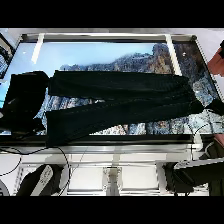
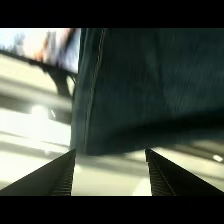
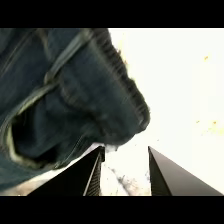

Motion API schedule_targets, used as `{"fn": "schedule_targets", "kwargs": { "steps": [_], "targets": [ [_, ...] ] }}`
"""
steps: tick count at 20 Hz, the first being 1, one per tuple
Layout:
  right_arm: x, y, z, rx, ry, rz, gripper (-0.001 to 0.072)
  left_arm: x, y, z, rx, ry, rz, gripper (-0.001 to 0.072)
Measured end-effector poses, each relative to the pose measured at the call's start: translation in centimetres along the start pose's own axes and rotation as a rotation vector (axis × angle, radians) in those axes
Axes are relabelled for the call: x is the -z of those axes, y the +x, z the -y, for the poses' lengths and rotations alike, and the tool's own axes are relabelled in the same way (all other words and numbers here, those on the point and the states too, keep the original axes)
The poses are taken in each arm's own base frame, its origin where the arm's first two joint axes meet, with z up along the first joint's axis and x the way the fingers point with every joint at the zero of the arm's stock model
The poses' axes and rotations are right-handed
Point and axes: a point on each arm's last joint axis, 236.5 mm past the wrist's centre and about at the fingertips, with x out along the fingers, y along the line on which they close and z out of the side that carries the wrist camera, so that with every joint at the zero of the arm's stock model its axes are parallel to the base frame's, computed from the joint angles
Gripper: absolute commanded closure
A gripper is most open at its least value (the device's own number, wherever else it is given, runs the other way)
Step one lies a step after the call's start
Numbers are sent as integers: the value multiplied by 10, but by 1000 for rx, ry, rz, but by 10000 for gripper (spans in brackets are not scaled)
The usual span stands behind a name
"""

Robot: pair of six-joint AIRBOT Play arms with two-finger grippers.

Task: Fold the clothes and pants, and hang the long-sleeved shirts on hangers.

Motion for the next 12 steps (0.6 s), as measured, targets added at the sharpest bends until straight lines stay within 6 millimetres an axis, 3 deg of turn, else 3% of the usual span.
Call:
{"fn": "schedule_targets", "kwargs": {
  "steps": [7, 12],
  "targets": [
    [-19, -1, 13, 58, -6, 79, 406, 39, 19, -30, -45, -106, -125, 211],
    [-23, -2, 17, 72, -7, 99, 406, 53, 34, -31, -30, -122, -179, 211]
  ]
}}
